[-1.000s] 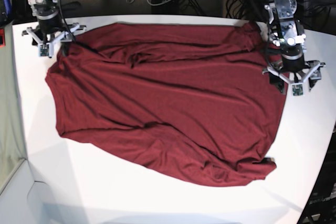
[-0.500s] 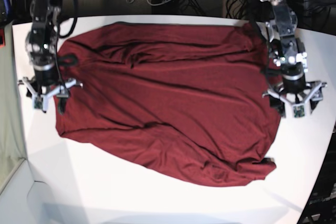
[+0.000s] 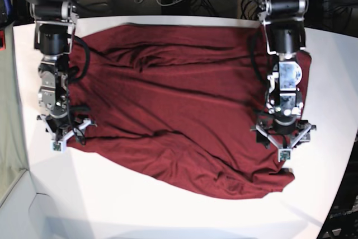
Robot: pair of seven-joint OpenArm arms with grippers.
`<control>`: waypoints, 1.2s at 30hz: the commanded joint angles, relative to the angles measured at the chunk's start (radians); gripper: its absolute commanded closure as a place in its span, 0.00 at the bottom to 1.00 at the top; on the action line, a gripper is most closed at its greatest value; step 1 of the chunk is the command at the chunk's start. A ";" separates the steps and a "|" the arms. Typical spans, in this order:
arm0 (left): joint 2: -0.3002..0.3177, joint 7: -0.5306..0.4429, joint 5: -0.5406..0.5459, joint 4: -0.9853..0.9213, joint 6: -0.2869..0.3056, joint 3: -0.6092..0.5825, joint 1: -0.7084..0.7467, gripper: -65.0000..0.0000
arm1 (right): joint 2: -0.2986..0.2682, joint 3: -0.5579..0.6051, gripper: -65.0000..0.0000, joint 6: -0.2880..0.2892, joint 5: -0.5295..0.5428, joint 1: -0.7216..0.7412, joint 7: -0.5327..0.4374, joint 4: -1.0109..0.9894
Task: Layout the t-shirt on the table in an organized manner, then fold the t-shirt properly
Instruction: 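Release the edges and grasp the shirt sides near the collar with both grippers, then slide both grippers along the shirt sides toward the hem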
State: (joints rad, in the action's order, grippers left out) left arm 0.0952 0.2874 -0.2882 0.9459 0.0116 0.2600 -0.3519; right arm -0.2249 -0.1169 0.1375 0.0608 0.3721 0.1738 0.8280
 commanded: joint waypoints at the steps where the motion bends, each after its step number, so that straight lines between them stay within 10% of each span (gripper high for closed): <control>1: 0.007 -0.023 -0.003 -0.012 -0.008 0.003 -0.040 0.28 | -0.012 -0.004 0.58 0.001 0.003 0.031 -0.010 0.000; 19: 0.016 -0.153 -0.007 -0.273 -0.011 0.008 -0.005 0.28 | -0.092 -0.008 0.65 -0.005 0.003 0.046 -0.125 -0.132; 36: 0.022 0.062 -0.004 0.192 -0.008 0.009 0.320 0.28 | -0.075 -0.005 0.65 -0.005 0.003 0.038 -0.142 -0.129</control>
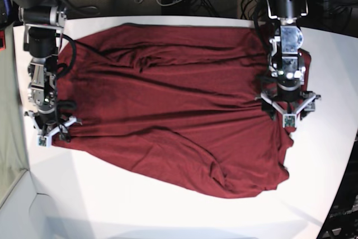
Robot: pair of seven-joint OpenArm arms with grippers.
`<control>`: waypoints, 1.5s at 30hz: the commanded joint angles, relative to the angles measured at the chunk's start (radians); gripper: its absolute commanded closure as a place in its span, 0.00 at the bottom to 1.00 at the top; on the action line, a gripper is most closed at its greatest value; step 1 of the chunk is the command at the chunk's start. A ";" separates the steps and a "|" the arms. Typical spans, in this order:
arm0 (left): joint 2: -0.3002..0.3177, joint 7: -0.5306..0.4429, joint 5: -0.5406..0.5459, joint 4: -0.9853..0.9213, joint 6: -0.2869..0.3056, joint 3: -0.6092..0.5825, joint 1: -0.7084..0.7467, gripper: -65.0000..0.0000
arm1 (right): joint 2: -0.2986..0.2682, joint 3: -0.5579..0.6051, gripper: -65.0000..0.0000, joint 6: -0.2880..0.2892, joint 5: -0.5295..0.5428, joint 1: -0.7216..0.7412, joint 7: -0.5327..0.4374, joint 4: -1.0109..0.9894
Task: Layout the t-shirt on the table in an organized manner, then fold the t-shirt properly
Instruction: 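Slide both grippers along the shirt sides toward the hem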
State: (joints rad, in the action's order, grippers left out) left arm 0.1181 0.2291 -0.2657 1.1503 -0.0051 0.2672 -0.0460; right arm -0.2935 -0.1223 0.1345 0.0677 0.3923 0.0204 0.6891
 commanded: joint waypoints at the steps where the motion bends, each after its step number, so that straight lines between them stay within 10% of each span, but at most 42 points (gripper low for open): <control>1: -0.001 0.132 -0.027 0.010 0.009 0.002 0.027 0.28 | -0.006 0.000 0.65 -0.002 -0.004 0.018 0.011 0.010; 30: 0.001 0.238 -0.027 0.296 0.009 0.034 -0.076 0.28 | 0.004 -0.003 0.65 0.001 -0.001 -0.085 0.011 0.335; 45: -0.028 0.095 -0.031 -0.189 0.009 0.030 -0.381 0.28 | 0.103 0.091 0.65 0.001 -0.004 0.087 0.016 0.154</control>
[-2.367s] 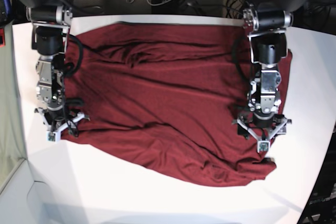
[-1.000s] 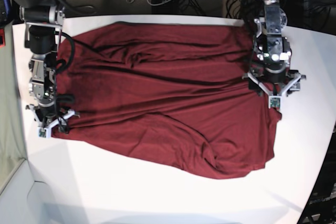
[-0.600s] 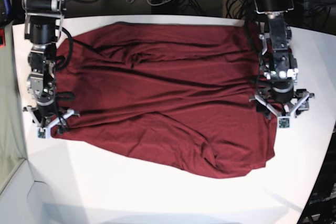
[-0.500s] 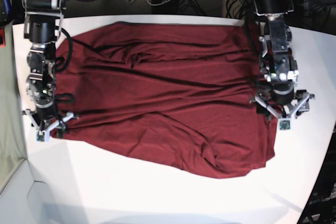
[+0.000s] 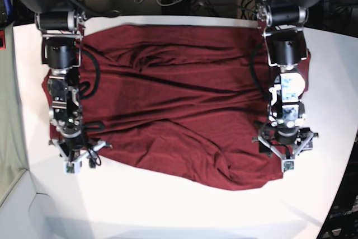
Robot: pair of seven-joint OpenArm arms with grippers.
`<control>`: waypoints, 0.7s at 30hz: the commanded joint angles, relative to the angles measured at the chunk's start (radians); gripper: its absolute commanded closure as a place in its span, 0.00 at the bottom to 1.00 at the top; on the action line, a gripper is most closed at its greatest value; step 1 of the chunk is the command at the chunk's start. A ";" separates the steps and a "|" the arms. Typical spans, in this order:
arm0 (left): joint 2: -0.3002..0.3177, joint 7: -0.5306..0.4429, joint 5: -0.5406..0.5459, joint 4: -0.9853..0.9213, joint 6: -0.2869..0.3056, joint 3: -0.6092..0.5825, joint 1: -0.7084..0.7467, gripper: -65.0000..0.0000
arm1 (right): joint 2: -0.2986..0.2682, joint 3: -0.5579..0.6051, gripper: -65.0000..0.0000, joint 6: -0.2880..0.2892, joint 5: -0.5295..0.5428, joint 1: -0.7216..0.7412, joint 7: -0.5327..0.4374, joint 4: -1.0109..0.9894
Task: Layout the t-shirt on the table in an organized manner, then fold the t-shirt properly
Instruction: 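Slide both grippers along the shirt sides toward the hem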
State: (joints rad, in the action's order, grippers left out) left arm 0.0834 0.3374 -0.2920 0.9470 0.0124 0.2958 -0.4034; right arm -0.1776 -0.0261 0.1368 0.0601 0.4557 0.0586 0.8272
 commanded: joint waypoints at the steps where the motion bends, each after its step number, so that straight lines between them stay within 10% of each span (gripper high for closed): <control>1: 0.006 -0.042 -0.005 -0.007 -0.009 0.001 -0.024 0.28 | -0.013 0.010 0.65 -0.001 0.004 0.036 -0.022 -0.010; 21: 0.026 -0.185 -0.006 -0.179 -0.009 0.003 -0.018 0.28 | 0.014 0.070 0.65 -0.001 0.004 0.179 -0.038 -0.308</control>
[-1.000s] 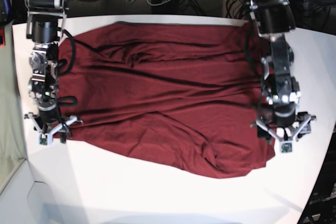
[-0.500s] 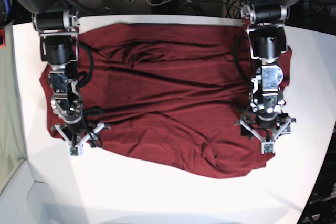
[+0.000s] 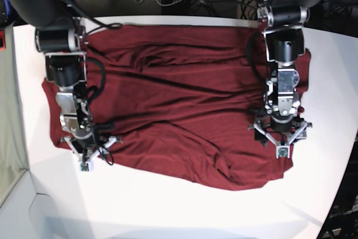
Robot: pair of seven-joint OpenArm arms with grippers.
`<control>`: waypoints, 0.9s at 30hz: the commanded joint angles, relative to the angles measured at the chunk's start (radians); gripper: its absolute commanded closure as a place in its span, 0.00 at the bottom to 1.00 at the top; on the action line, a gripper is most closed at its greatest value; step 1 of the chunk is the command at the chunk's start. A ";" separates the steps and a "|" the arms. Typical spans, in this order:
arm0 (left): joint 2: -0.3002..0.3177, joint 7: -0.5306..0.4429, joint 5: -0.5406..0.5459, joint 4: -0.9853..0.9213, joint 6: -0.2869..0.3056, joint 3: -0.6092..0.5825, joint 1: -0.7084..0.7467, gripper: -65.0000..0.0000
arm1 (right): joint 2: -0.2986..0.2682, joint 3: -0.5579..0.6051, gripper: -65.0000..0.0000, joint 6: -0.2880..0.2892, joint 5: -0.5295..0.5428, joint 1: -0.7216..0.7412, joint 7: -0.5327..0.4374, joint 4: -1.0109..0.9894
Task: Layout the t-shirt on the table in an organized manner, then fold the t-shirt properly
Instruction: 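Slide both grippers along the shirt sides toward the hem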
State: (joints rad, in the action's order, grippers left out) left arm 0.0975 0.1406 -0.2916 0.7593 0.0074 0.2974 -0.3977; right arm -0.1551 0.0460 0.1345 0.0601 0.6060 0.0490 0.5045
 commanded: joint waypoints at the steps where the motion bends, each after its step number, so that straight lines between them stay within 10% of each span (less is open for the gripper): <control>1: 0.015 0.011 -0.007 0.002 -0.004 0.001 -0.023 0.28 | -0.007 -0.002 0.65 0.001 0.004 0.039 -0.048 -0.004; 15: 0.021 0.011 -0.007 0.006 -0.004 0.001 -0.022 0.28 | -0.013 -0.002 0.64 -0.089 0.004 0.200 -0.323 -0.224; 27: 0.014 0.014 -0.001 0.214 -0.004 0.004 0.030 0.28 | 0.018 0.013 0.64 0.001 0.004 0.216 -0.228 -0.224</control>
State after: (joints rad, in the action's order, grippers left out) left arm 0.1036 0.1734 -0.2882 0.9600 0.0105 0.3004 -0.3462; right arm -0.1425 0.0589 0.1192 0.0605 0.7799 -0.1471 0.2634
